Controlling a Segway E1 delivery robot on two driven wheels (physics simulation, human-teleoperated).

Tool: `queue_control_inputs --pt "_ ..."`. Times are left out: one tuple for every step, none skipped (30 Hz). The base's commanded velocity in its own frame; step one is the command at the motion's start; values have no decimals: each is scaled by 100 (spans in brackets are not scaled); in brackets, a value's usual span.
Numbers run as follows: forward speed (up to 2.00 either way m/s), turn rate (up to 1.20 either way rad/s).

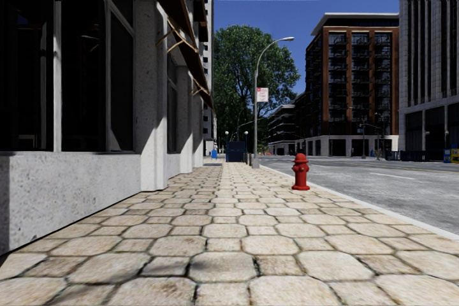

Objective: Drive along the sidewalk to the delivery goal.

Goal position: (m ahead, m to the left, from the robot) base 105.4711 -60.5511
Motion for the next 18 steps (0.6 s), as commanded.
queue_control_inputs --pt "200 0" --pt "200 0" --pt "200 0" --pt "200 0" --pt "200 0" --pt "200 0" --pt "200 0" --pt "200 0" --pt "200 0" --pt "200 0" --pt "200 0" --pt "200 0" --pt "200 0" --pt "200 0" --pt "200 0" --pt "200 0" --pt "200 0" --pt "200 0"
